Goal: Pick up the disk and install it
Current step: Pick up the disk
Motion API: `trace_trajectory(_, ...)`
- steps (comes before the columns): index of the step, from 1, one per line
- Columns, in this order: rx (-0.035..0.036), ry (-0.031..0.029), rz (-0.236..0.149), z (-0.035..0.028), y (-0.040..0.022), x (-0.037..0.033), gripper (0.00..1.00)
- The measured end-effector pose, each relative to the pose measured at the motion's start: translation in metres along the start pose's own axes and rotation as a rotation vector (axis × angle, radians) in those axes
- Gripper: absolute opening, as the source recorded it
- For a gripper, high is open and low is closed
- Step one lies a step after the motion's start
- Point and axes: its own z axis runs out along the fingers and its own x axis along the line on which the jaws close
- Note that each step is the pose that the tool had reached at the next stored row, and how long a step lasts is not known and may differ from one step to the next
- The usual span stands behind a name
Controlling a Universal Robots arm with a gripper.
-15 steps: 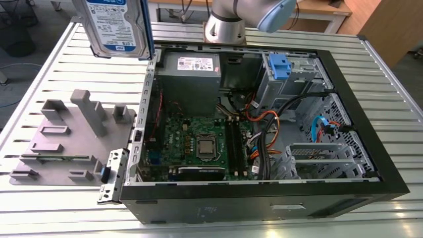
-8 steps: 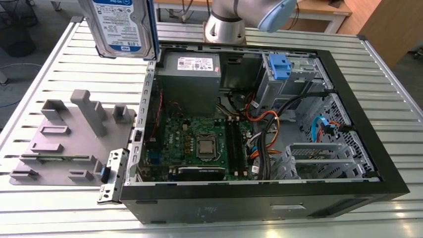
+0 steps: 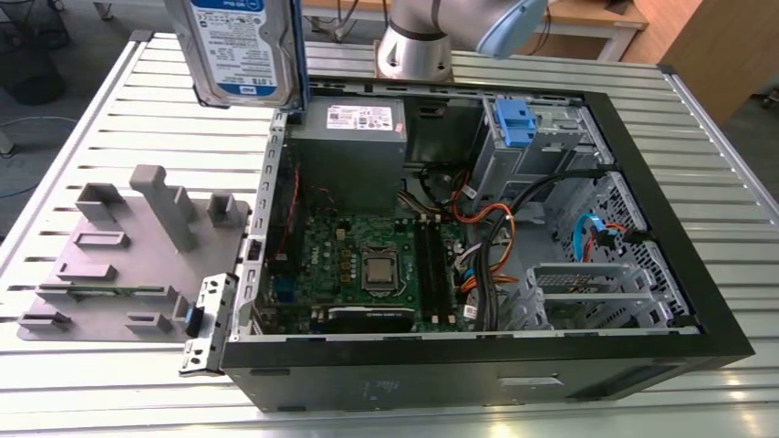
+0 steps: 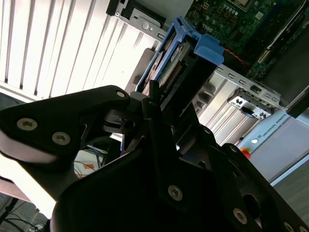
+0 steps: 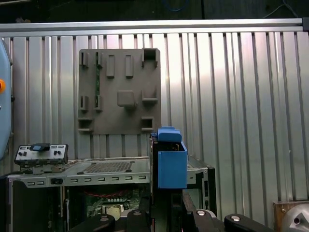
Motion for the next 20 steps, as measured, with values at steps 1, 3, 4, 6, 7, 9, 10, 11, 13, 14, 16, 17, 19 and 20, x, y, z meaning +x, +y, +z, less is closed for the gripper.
trace_trajectory(1, 0.0, 0.0, 0.0, -0.0001, -0.0021, -0.0001, 0.35)
trace_trajectory(3, 0.0, 0.0, 0.0, -0.0002, -0.0064, -0.0004, 0.35)
trace_trajectory(4, 0.0, 0.0, 0.0, -0.0003, -0.0086, -0.0005, 0.35)
trace_trajectory(6, 0.0, 0.0, 0.0, -0.0004, -0.0129, -0.0007, 0.35)
trace_trajectory(7, 0.0, 0.0, 0.0, -0.0005, -0.015, -0.0009, 0.35)
trace_trajectory(9, 0.0001, 0.0001, 0.0, -0.0007, -0.019, -0.0011, 0.35)
trace_trajectory(10, 0.0, 0.0, 0.0, -0.0007, -0.0209, -0.0012, 0.35)
trace_trajectory(11, 0.0, 0.0, 0.0, -0.0008, -0.0228, -0.0013, 0.35)
trace_trajectory(13, 0.0, 0.0, 0.0, -0.0009, -0.0267, -0.0015, 0.35)
trace_trajectory(14, -0.0001, 0.0, 0.0, -0.001, -0.0285, -0.0016, 0.35)
trace_trajectory(16, -0.0001, 0.0, 0.0, -0.0012, -0.032, -0.0018, 0.35)
trace_trajectory(17, -0.0001, 0.0001, 0.0, -0.0012, -0.0337, -0.0019, 0.35)
trace_trajectory(19, -0.0001, 0.0001, 0.0, -0.0014, -0.0371, -0.0021, 0.35)
trace_trajectory(20, 0.0, 0.0001, 0.0, -0.0014, -0.0388, -0.0022, 0.35)
